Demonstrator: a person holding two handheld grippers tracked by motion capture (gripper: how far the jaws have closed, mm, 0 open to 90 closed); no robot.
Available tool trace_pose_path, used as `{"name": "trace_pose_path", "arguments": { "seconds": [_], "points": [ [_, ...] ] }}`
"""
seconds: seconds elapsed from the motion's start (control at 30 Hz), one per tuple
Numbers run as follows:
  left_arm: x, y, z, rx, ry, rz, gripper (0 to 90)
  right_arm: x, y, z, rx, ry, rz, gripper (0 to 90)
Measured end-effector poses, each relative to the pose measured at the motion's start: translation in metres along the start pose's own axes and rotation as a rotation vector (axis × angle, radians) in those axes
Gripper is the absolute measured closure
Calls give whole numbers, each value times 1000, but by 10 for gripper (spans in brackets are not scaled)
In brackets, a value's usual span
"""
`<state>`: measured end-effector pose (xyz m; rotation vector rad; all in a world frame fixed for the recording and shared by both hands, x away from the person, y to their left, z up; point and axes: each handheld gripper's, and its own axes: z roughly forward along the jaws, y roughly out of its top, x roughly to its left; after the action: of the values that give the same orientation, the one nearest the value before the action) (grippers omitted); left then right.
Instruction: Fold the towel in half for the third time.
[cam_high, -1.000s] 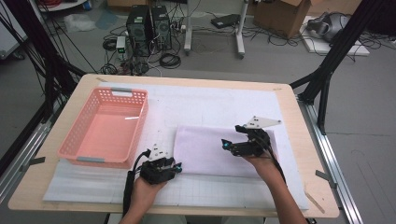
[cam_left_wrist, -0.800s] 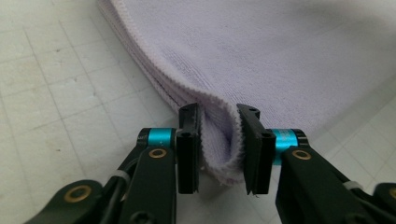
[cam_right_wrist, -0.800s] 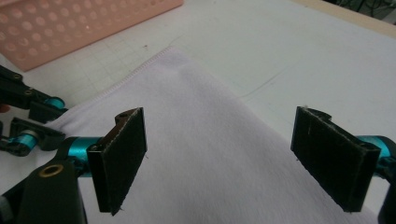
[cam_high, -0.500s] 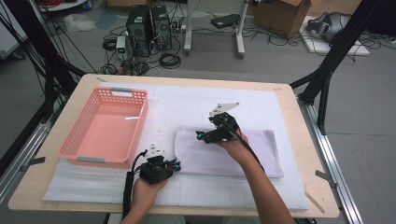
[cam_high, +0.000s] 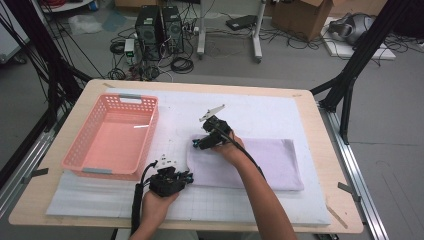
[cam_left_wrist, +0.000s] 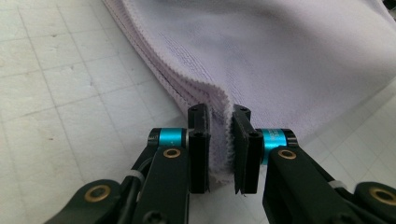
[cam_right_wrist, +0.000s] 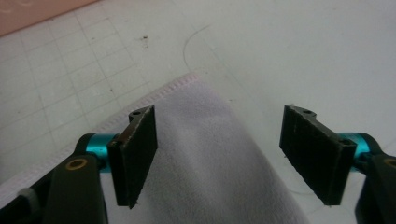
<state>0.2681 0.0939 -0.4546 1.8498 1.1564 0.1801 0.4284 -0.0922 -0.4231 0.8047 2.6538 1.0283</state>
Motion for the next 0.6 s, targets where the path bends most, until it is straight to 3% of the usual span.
{"name": "trace_pose_path", "arguments": {
  "seconds": [0.1,0.23,0.33,0.4,0.5,0.6],
  "points": [
    [1,0,0,1,-1,-3,789,-1,-1,10,42,29,-16,420],
    [2,0,-1,2,-9,-13,800,-1,0,12,46,65,-27,586],
    [3,-1,-4,0,-10,-21,815,0,1,10,53,85,-43,774],
    [5,-1,-7,3,-15,-26,827,4,3,8,65,71,-54,798],
    [6,-1,-15,1,-19,-34,834,7,6,6,38,87,-61,805],
    [7,0,-28,-47,-42,-34,833,11,9,1,-9,106,-50,805]
  ]
}}
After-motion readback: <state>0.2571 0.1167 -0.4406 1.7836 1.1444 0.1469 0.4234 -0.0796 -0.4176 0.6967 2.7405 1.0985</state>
